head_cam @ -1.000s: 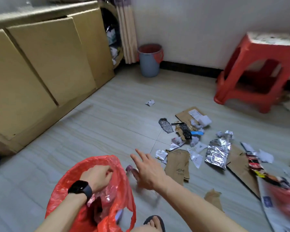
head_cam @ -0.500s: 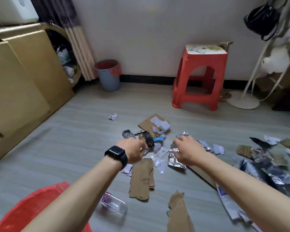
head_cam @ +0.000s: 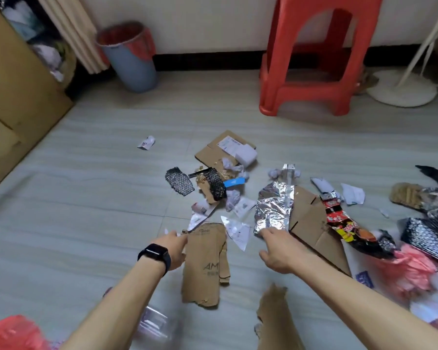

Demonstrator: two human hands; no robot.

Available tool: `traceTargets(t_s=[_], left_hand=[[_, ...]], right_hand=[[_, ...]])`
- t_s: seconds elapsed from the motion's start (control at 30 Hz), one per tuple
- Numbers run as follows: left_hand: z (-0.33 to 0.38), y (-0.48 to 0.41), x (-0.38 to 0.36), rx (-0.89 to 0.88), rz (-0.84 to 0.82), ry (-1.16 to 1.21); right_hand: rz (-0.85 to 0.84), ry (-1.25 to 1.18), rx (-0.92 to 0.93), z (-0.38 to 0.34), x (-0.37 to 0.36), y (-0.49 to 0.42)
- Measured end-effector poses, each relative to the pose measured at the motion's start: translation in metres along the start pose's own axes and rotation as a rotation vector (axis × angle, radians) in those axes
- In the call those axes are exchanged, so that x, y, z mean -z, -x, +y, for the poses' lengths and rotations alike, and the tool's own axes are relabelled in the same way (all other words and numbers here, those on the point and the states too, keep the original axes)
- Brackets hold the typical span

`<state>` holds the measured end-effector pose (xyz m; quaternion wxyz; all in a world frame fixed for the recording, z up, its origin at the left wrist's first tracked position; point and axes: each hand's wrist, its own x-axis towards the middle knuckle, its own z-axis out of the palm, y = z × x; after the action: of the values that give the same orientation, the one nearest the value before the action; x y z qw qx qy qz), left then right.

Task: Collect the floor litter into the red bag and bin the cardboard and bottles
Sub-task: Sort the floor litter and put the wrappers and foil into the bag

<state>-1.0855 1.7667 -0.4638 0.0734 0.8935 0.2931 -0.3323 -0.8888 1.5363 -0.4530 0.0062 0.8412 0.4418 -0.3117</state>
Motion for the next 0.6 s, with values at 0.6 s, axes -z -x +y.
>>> traceTargets(t_s=[0.6], left_hand=[[-0.004, -0.048, -0.106, 0.115, 0.263, 0.243]], right_hand=[[0.253, 0.303, 0.141, -0.028, -0.087, -0.115]])
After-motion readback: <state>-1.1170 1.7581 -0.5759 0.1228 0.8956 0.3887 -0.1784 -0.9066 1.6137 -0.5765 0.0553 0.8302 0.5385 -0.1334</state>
